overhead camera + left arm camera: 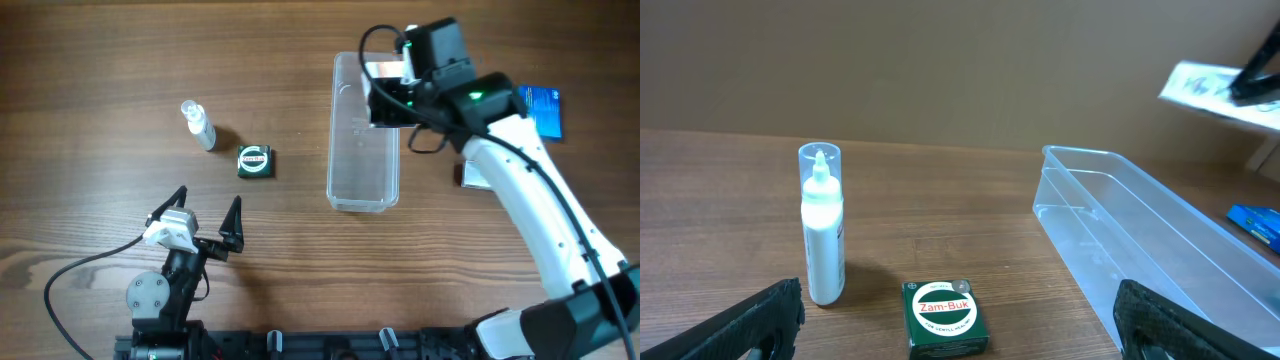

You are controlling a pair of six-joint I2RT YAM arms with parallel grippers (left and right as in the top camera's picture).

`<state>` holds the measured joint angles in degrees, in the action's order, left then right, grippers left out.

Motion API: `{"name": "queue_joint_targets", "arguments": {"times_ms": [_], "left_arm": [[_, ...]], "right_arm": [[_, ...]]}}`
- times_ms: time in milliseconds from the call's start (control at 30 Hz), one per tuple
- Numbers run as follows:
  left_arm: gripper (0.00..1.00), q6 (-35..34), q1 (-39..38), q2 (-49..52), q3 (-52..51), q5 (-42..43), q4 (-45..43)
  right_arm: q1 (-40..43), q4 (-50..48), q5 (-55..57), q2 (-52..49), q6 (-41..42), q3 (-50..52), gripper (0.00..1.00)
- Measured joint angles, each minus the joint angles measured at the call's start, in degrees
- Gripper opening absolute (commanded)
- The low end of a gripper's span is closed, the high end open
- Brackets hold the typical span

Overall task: Pack container
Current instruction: 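Carry the Hansaplast box over the clear container and lower it in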

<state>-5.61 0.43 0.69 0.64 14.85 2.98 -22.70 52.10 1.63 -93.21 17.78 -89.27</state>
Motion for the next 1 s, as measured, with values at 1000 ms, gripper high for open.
{"name": "queue_joint_targets", "arguments": {"times_ms": [1000], "left_arm": [[1.0, 0.0, 0.0, 0.0, 0.0, 0.0, 0.0]], "right_arm": [[-1.38, -15.74, 2.75, -21.99, 8.59, 0.0, 0.85]]}}
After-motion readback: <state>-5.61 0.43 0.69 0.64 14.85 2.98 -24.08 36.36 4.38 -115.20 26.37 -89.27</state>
